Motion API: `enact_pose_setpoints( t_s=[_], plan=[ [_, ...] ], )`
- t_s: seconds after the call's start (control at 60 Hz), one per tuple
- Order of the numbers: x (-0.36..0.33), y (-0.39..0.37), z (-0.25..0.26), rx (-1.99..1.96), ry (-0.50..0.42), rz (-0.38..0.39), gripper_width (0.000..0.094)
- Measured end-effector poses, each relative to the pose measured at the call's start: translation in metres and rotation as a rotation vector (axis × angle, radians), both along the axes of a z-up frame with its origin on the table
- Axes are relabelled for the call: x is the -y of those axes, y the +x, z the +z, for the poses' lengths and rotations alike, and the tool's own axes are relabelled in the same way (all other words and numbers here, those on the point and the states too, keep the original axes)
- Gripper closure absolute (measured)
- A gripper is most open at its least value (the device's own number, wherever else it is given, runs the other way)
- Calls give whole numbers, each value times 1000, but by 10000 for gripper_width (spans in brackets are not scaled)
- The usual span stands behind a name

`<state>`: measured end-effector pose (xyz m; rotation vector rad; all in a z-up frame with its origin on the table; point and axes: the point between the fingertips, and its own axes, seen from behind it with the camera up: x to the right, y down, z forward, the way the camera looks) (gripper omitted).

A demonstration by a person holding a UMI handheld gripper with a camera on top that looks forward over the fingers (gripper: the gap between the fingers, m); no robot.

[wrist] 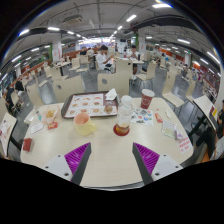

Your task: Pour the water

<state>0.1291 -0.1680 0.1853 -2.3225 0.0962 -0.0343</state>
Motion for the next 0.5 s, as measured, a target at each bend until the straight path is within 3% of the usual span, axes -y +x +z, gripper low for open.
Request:
enact_pose_setpoints(
  t_s=[0.267, 0.5],
  plan=[
    [30, -42, 21, 13, 8, 91, 92],
    [30, -38, 29, 73, 36, 99, 91]
  ],
)
